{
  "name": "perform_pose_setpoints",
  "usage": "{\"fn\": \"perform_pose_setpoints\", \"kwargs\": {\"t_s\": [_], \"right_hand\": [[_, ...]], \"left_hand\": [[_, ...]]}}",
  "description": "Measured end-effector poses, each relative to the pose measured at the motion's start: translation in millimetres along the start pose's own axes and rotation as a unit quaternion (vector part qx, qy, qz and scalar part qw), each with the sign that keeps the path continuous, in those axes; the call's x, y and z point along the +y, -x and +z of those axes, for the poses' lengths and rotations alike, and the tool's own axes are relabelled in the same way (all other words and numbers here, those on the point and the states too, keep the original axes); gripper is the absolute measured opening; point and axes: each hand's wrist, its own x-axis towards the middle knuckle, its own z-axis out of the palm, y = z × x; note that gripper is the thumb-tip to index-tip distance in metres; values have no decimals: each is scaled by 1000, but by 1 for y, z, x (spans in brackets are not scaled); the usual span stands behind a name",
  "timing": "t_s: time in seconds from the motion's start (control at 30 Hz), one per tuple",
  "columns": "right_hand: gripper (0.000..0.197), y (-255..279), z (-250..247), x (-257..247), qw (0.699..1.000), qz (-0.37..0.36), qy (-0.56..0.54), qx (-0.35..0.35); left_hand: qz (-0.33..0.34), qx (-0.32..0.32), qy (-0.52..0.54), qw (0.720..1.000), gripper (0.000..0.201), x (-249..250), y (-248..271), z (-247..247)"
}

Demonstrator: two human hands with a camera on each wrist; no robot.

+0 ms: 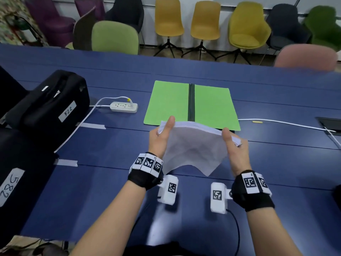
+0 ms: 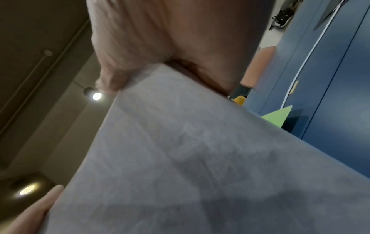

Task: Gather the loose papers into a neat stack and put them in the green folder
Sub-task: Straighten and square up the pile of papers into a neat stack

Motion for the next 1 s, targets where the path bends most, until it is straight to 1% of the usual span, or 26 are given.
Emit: {"fn": "perform_pose_setpoints", "kwargs": {"t_s": [0.03, 0.13, 0.17, 0.27, 0.33, 0.37, 0.4, 0.43, 0.53, 0.63, 0.67, 0.73, 0.77, 0.87, 0.9, 0.97, 1.0], "right_hand": [[53, 0, 1, -1, 1000, -3, 6, 13], [50, -1, 3, -2, 1000, -7, 6, 22], [46, -1, 4, -4, 1000, -2, 7, 17], [24, 1, 1, -4, 999, -3, 26, -21], [13, 2, -2, -4, 998, -6, 32, -53], [11, 2, -2, -4, 996, -4, 33, -77], [16, 2, -1, -4, 994, -9, 46, -95], [22, 1, 2, -6, 993, -16, 61, -98], [18, -5, 5, -18, 994, -63, 82, -40], [20, -6, 3, -35, 989, -125, 62, -38], [19, -4, 2, -38, 988, -137, 53, -43], [16, 0, 0, -39, 990, -127, 40, -52], [17, 2, -1, -35, 991, -105, 45, -63], [20, 7, -5, -18, 991, -35, 92, -87], [19, 7, -7, -16, 991, -28, 103, -82], [16, 2, -9, -18, 988, -43, 140, -57], [14, -2, -11, -20, 979, -61, 192, -45]], "left_hand": [[-3, 3, 15, 1000, 34, 0, 0, 1], [-4, 1, 17, 1000, 32, 0, 0, 1], [-3, 4, 16, 1000, 31, 0, -2, 1], [-2, 25, 8, 1000, 31, 3, -8, 2], [-1, 19, 7, 1000, 28, 6, -8, 6], [8, 7, 6, 1000, 22, 8, -7, 9], [21, -5, -2, 1000, 19, 9, -4, 13], [36, -10, -11, 999, 21, 10, -3, 16], [82, -5, -16, 996, 24, 18, 1, 19], [141, -1, 3, 990, 31, 29, 3, 16], [154, -4, 3, 988, 29, 30, 5, 13], [159, -14, -3, 987, 14, 27, 5, 5], [156, -24, -7, 987, 9, 23, 3, -1], [133, -75, -42, 987, 11, 8, -2, -15], [125, -88, -56, 987, 10, 7, -3, -16], [121, -93, -75, 986, 6, 7, -6, -13], [126, -90, -84, 984, 3, 8, -7, -11]]}}
